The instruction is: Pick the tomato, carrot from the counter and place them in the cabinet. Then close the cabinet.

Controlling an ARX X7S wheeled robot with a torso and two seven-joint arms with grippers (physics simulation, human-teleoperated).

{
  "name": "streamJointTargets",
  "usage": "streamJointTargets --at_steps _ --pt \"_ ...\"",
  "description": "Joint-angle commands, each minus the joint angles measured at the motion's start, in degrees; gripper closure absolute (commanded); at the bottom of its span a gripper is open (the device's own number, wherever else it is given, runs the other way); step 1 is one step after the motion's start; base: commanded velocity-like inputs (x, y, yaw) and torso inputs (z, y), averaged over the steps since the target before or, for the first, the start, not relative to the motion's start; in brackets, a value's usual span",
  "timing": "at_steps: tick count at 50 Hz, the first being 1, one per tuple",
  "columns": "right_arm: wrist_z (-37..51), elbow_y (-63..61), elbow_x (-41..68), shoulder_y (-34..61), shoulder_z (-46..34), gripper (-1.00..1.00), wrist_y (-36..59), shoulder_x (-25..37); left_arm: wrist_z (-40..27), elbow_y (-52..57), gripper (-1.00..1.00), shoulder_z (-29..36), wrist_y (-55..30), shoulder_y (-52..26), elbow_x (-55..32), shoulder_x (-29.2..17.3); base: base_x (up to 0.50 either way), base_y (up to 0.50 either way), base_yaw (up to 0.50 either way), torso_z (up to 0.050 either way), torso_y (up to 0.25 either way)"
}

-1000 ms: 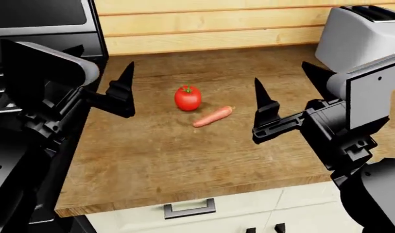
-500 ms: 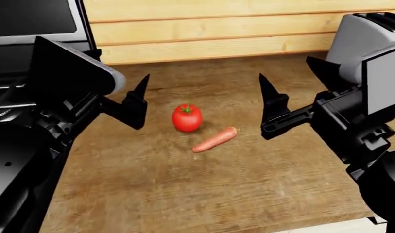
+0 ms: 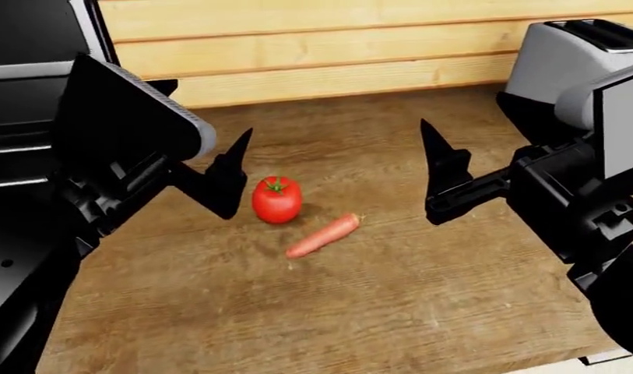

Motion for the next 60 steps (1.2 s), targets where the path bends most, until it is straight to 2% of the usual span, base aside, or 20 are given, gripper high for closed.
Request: streamJointTargets --at_steps 1,9,22,31,60 --pt "2.47 0.29 3.74 0.39 0.69 -1.00 -0.17 0.94 -0.17 0.64 -1.00 0.96 -1.82 -2.13 -0.70 -0.14 0.27 -0.38 0.00 0.000 0.000" --pt "5.22 0.65 6.62 1.63 2.24 -1.00 1.12 0.58 -0.35 0.99 -1.00 1.12 -2.82 -3.41 -1.21 0.01 0.18 -0.24 -0.02 0.000 0.000" --pt "6.97 1.16 9.69 0.41 1.96 -1.00 -0.94 2.13 -0.54 1.41 -1.00 0.78 -3.11 -3.78 -1.75 -0.53 0.00 0.00 -0.49 0.000 0.000" --pt "8.33 1.40 10.21 1.11 0.20 -1.00 -1.60 3.13 -0.60 1.16 -1.00 0.24 -2.94 -3.71 -2.00 -1.09 0.04 0.03 0.00 0.000 0.000" --pt "12.94 2.19 16.45 1.57 2.73 -1.00 -1.56 4.55 -1.60 1.15 -1.00 1.22 -2.48 -3.20 -2.79 -1.19 0.13 0.03 0.00 0.000 0.000"
